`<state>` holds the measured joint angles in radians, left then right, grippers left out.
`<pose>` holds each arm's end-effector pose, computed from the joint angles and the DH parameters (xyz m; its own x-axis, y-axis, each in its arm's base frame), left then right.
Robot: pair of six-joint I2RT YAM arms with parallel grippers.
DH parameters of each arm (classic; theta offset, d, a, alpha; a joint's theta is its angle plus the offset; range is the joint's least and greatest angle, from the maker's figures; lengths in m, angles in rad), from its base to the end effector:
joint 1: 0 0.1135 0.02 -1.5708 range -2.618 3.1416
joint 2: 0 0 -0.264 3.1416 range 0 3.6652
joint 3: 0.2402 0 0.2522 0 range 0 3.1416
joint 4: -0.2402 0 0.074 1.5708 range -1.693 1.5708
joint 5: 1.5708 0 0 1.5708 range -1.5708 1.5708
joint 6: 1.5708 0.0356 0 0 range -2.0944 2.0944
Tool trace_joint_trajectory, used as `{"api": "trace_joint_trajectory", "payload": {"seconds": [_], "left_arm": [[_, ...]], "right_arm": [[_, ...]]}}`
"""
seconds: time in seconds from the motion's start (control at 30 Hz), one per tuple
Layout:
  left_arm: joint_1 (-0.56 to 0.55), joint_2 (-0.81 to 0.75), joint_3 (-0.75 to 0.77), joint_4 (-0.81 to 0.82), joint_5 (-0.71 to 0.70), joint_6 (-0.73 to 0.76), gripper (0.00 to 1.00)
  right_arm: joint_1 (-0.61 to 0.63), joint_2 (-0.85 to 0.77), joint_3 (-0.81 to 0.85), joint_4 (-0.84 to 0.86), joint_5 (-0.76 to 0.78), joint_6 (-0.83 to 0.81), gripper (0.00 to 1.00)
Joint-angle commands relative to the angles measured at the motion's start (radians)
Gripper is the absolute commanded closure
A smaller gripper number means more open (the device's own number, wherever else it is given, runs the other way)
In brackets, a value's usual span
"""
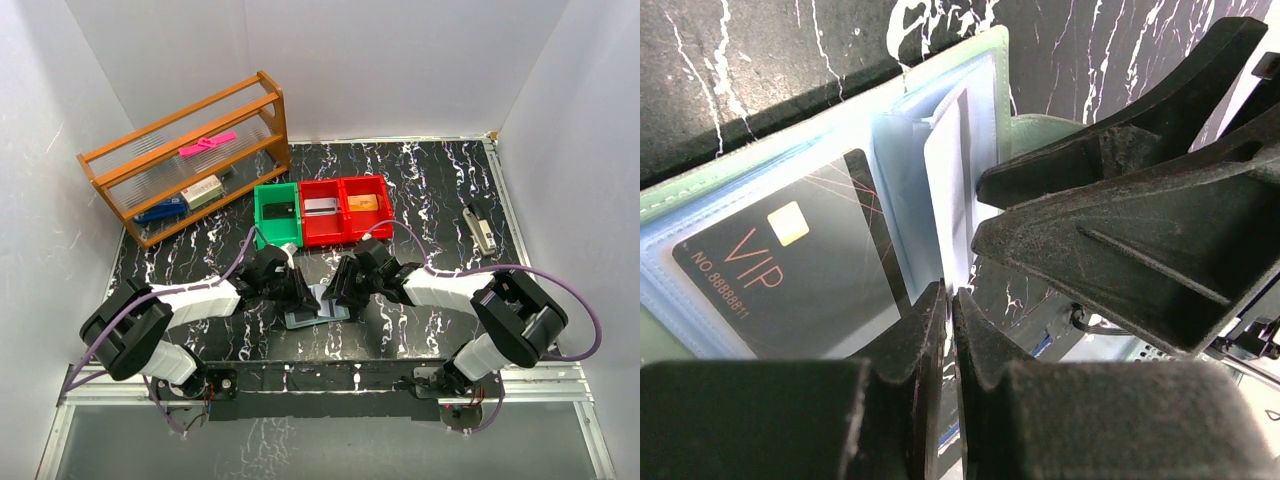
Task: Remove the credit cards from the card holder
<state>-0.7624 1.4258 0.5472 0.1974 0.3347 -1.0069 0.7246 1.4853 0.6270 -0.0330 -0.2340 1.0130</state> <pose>0.1857 -0.1935 0.1567 -0.9507 -0.1959 -0.2404 0.0624 0.6385 -0.7671 0.1976 0.1860 0.1459 -0.9479 0.2631 -0.1796 0.0951 0.7719 0.6286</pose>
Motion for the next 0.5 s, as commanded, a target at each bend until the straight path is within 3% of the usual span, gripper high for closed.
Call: {"api": "trace_joint_trajectory", "payload": {"seconds": [0.0, 0.47], "left_arm": [[-0.002, -0.044, 0.002, -0.027, 0.006, 0.003, 0.94], [-0.002, -0.067, 0.0, -0.053, -0.005, 0.019, 0.94]], "right_arm": [[0.002, 0.009, -0.009, -0.039, 0.059, -0.012, 0.54], [0.003, -0.035, 0.088, -0.048, 0.016, -0.101, 0.53]]}}
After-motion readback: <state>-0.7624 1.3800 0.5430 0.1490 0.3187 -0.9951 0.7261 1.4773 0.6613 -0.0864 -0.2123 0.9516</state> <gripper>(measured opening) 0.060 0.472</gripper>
